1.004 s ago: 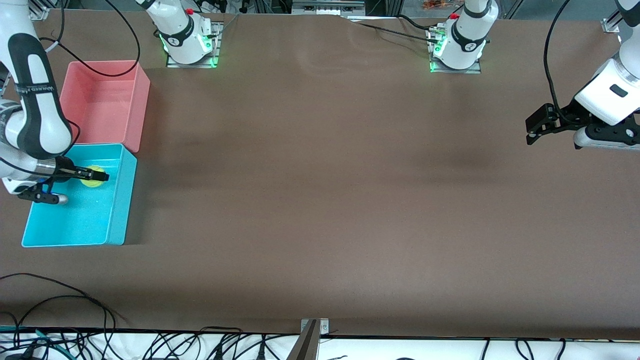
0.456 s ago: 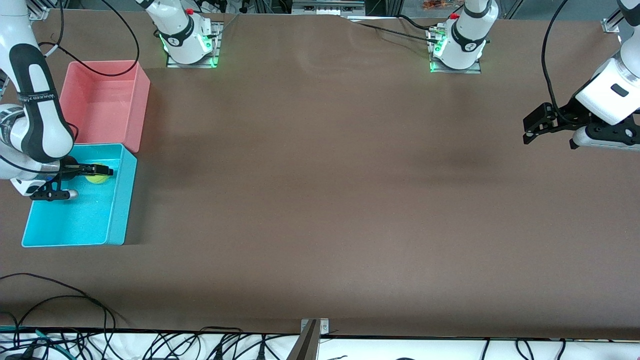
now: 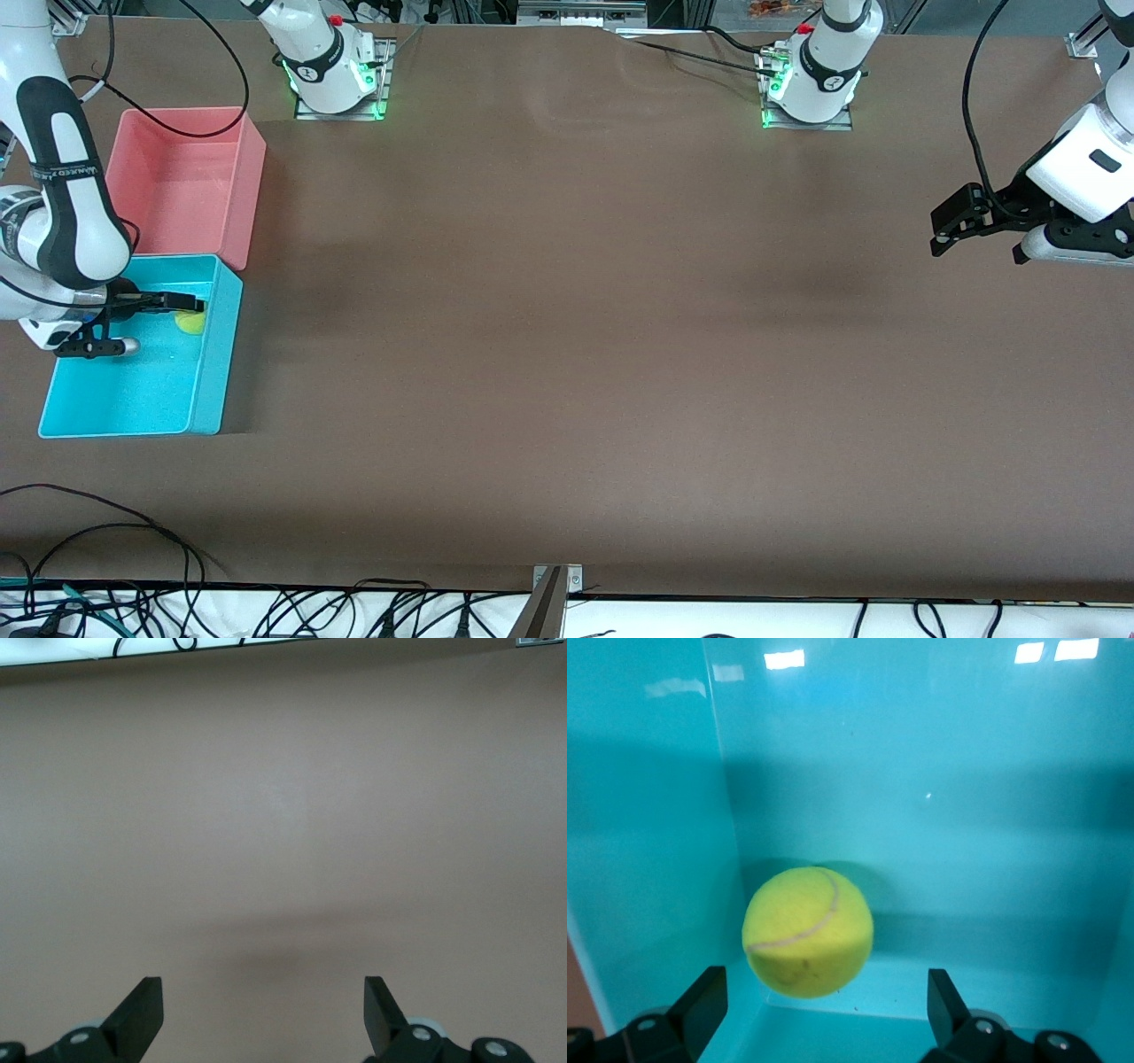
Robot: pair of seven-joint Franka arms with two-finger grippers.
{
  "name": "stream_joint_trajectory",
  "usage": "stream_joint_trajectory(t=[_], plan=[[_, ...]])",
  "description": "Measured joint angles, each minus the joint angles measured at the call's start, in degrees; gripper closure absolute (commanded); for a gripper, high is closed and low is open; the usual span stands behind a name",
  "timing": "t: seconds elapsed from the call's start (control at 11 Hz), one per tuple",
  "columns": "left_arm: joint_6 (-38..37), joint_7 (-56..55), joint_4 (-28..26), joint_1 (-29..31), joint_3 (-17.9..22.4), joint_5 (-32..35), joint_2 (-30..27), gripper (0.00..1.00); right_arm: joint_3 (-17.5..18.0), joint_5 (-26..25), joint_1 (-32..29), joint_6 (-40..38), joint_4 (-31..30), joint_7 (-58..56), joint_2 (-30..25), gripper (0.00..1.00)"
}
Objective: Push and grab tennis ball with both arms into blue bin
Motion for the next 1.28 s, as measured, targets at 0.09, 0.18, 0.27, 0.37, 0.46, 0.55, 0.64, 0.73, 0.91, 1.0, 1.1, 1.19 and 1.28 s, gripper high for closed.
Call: stream_joint_trajectory(t=[0.09,0.18,0.27,0.37,0.46,0.55,0.64,0.73,0.91,1.0,1.1,1.19,1.28], plan=[[0.0,-0.03,0.0,0.02,0.02,-0.01,0.0,0.0,0.0,0.0,0.0,-0.28,1.26,0.0,-0.27,0.0],[0.0,-0.07,0.01,0.02,0.02,-0.03,-0.01,0.0,-0.06,0.0,-0.01,-1.88,3.29,0.04,-0.67,0.0],[0.0,-0.11,0.01,0.02,0.02,-0.04,-0.02,0.0,-0.21,0.0,-0.04,-5.35,6.52,0.06,-1.05,0.0],[0.0,-0.16,0.02,0.02,0.03,-0.05,-0.03,0.0,-0.31,0.0,-0.08,-9.39,10.29,0.35,-1.41,0.0],[0.0,-0.18,0.02,0.02,0.03,-0.06,-0.03,0.0,-0.45,0.0,-0.12,-12.4,13.84,1.34,-1.83,0.0],[0.0,-0.2,0.02,0.02,0.03,-0.07,-0.04,0.0,-0.68,0.0,-0.14,-13.99,16.41,2.14,-2.16,0.0],[0.0,-0.22,0.02,0.02,0.03,-0.07,-0.04,0.0,-0.82,0.0,-0.2,-15.92,18.55,2.65,-2.24,0.0],[0.0,-0.23,0.03,0.02,0.03,-0.08,-0.05,0.0,-0.8,0.0,-0.16,-18.01,20.86,2.78,-2.21,0.0],[0.0,-0.26,0.04,0.02,0.03,-0.09,-0.08,0.0,-0.48,0.0,0.16,-23.18,26.19,3.55,-2.27,0.0],[0.0,-0.27,0.04,0.02,0.03,-0.09,-0.08,0.0,-0.3,-0.02,0.79,-26.02,28.61,5.11,-2.3,0.0],[0.0,-0.28,0.04,0.02,0.01,-0.1,-0.08,0.0,0.1,-1.39,1.99,-28.09,30.43,7.12,-2.53,0.0],[0.0,-0.29,0.04,0.02,-0.01,-0.11,-0.08,0.0,1.0,-2.75,3.57,-28.99,31.18,9.25,-3.37,0.0],[0.0,-0.29,0.04,0.02,-0.01,-0.12,-0.08,0.0,1.88,-3.42,5.65,-29.45,31.1,13.75,-4.83,0.0]])
